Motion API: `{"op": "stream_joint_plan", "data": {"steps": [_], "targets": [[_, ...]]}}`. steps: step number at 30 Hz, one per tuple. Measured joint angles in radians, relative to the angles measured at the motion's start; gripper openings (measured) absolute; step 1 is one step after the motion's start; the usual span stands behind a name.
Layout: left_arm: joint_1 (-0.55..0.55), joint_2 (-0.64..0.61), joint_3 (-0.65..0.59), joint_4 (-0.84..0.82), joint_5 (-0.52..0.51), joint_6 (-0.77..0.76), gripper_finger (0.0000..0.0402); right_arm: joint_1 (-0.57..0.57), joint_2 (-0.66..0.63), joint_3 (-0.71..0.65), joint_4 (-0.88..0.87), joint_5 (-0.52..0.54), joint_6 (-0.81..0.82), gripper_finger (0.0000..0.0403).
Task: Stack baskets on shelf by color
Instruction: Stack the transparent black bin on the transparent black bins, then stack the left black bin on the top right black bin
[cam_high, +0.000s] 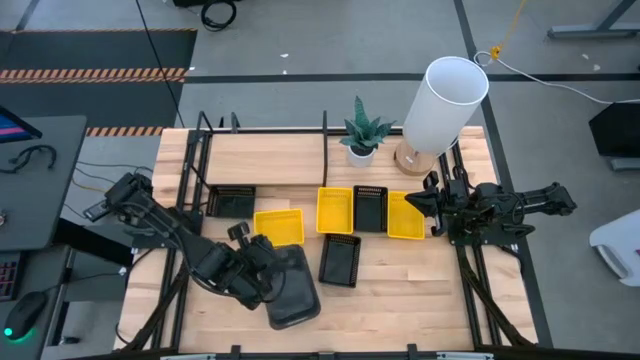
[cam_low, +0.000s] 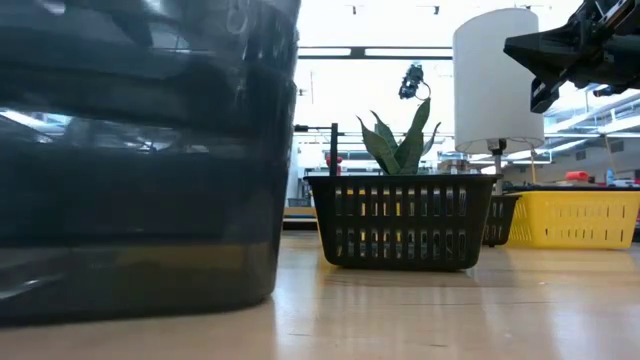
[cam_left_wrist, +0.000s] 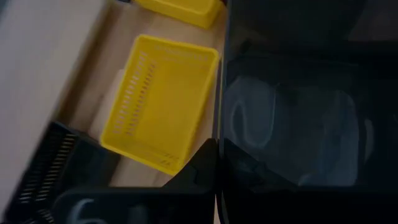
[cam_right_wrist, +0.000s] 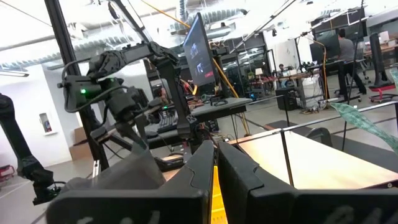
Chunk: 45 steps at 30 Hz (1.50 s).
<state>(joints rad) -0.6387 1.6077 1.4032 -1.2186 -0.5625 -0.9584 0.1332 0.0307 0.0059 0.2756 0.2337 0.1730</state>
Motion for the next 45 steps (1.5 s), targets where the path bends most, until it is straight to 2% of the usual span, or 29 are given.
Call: {"op": "stream_joint_plan", "data": {"steps": [8,17,21,29,33,37,45], "targets": [[0.025,0.0,-0.069,0.117,0.088,0.001,0.0016,0.0,0.0,0.0,0.0,0.0,0.0,0.0027],[0.028,0.003,-0.135,0.239,0.114,-0.012,0.0024,0.0,0.0,0.0,0.0,0.0,0.0,0.0027],[0.034,0.003,-0.148,0.237,0.116,-0.025,0.0062,0.0,0.0,0.0,0.0,0.0,0.0,0.0027],[0.059,0.002,-0.066,0.108,0.109,-0.014,0.0181,0.0,0.0,0.0,0.0,0.0,0.0,0.0027],[0.074,0.002,-0.056,0.107,0.086,0.012,0.0212,0.0,0.0,0.0,0.0,0.0,0.0,0.0027],[0.1,0.011,-0.056,0.075,0.078,0.017,0.0207,0.0,0.0,0.0,0.0,0.0,0.0,0.0027],[0.126,0.006,-0.059,-0.103,0.005,0.05,0.0155,0.0,0.0,0.0,0.0,0.0,0.0,0.0027]]}}
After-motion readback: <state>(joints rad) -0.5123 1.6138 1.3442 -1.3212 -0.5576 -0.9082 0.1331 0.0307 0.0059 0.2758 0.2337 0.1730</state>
